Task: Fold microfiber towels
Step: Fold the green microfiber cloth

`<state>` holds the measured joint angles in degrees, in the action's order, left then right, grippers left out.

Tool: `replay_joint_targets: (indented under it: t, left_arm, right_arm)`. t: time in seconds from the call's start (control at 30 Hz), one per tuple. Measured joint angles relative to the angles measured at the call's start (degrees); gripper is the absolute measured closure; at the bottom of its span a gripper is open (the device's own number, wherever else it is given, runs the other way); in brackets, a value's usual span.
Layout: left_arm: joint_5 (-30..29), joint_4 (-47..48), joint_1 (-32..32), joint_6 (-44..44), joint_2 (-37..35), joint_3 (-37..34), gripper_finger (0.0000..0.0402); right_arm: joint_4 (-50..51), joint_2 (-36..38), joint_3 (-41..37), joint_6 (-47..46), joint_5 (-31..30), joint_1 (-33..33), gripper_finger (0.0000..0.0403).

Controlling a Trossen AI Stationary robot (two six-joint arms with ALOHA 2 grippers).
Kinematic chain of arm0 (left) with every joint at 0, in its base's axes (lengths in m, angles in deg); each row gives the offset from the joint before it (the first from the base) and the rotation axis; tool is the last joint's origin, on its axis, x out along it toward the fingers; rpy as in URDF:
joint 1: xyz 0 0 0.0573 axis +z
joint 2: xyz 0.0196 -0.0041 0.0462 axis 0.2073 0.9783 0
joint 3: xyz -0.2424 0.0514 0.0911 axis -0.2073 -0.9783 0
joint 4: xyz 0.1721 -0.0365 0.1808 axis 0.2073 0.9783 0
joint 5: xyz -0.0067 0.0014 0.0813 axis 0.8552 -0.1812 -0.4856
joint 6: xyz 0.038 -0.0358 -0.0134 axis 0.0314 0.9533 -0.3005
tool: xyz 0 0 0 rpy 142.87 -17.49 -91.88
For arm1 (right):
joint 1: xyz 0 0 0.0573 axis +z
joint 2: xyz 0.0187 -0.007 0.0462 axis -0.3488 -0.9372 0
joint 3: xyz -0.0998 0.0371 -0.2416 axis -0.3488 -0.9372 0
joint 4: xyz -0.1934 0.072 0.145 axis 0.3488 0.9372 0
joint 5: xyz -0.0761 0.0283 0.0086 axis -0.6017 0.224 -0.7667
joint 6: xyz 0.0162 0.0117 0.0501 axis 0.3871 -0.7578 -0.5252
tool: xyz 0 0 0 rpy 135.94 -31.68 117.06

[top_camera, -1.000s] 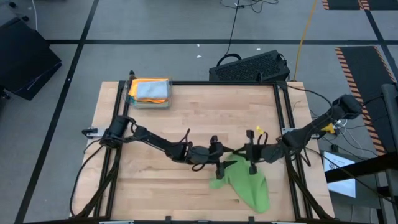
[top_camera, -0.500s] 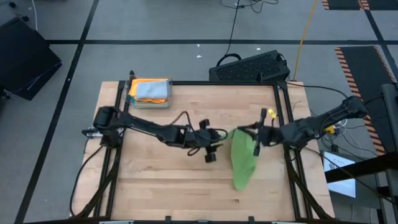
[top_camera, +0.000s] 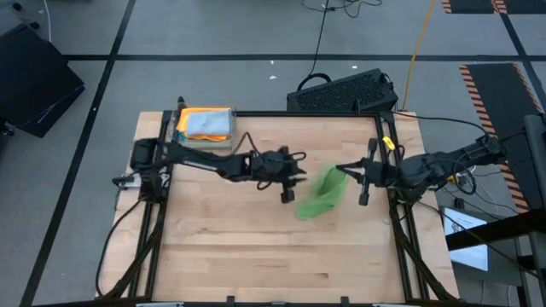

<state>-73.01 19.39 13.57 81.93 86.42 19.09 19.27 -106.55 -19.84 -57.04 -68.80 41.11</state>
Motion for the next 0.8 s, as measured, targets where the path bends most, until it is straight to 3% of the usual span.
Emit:
replay_joint_targets:
  t: [0.07, 0.17, 0.33, 0.43, 0.6, 0.8]
  left_arm:
    - [2.2, -9.62, -0.49, 0.5, 3.01, -2.61, 0.0273]
    - [-0.79, -19.43, -2.19, -1.25, 7.14, -3.86, 0.0219]
    - [-2.43, -25.61, -4.46, -6.15, 13.22, -3.5, 0.0141]
    - [-1.29, -28.74, -4.61, -6.17, 16.14, -2.29, 0.0128]
    - [-4.9, -31.27, -4.29, -7.07, 18.19, -1.35, 0.0174]
    - [-3.71, -33.17, -3.58, -11.07, 18.0, -1.25, 0.0309]
  right_arm:
    - [1.74, -0.22, -0.02, -1.45, -0.13, 0.03, 0.0403]
    - [2.47, 0.01, -0.02, -2.17, -0.58, 0.0, 0.0403]
    - [1.52, 1.2, -0.02, -2.0, -0.55, 0.0, 0.0403]
    - [2.02, 1.86, -0.02, -2.73, -0.55, -0.03, 0.0403]
    - [1.9, 2.33, -0.02, -4.11, -0.52, -0.03, 0.0403]
    - [1.89, 2.44, -0.02, -5.31, -0.53, -0.03, 0.0403]
